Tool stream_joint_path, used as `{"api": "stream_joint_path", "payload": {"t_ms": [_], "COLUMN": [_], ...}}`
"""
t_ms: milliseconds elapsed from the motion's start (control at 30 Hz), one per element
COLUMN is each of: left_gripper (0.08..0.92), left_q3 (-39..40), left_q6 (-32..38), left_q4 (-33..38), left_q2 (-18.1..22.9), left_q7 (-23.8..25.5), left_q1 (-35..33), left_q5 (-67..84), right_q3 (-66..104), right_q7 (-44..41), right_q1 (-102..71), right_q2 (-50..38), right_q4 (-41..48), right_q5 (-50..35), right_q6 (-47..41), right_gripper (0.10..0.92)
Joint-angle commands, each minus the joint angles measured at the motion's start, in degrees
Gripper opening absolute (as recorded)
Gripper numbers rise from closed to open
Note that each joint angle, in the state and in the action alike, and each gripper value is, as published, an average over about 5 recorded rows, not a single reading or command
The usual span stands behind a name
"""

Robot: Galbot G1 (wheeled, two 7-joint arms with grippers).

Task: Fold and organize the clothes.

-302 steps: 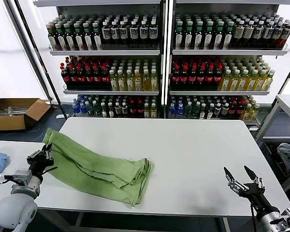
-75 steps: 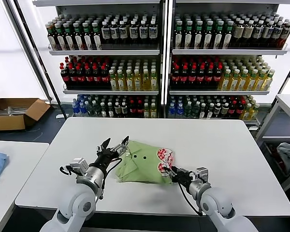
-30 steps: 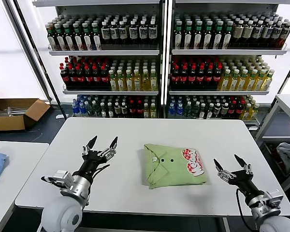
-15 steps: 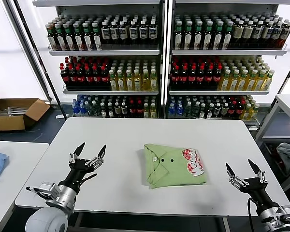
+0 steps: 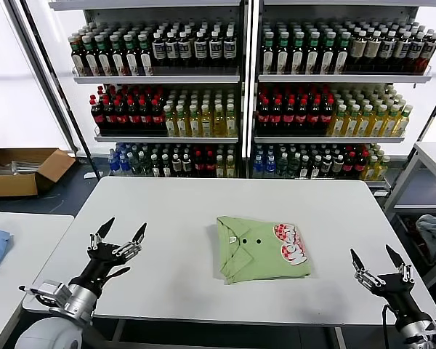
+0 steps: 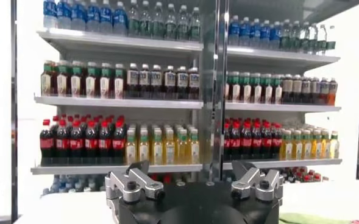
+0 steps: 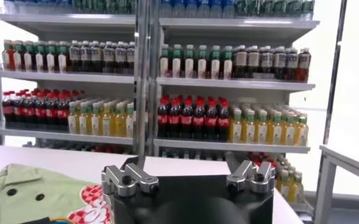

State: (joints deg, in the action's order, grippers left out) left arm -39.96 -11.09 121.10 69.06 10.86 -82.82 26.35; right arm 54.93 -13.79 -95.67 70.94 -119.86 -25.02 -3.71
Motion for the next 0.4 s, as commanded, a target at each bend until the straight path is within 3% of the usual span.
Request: {"api": "stream_joint_path", "payload": {"t_ms": [33, 400], "left_gripper": [0.823, 0.823], "left_q3": [-6.81, -7.62], "left_q6": [-0.1, 2.67], "left_q4": [-0.08, -1.43], "left_q2": [0.53, 0.24], "left_q7": [5.91, 7.66], "left_q1": [-1.29, -2.25], "left_q5": [1.42, 1.19], "right_q3": [2.48, 1.81], "right_q7": [-1.43, -3.18], "right_q1": [0.39, 1.55], "right_q2": [1.03, 0.69], "right_q4": [0.18, 0.88], "right_q5": [-0.95, -1.04], "right_q6": [-0.21, 0.31], "right_gripper": [0.823, 0.823]}}
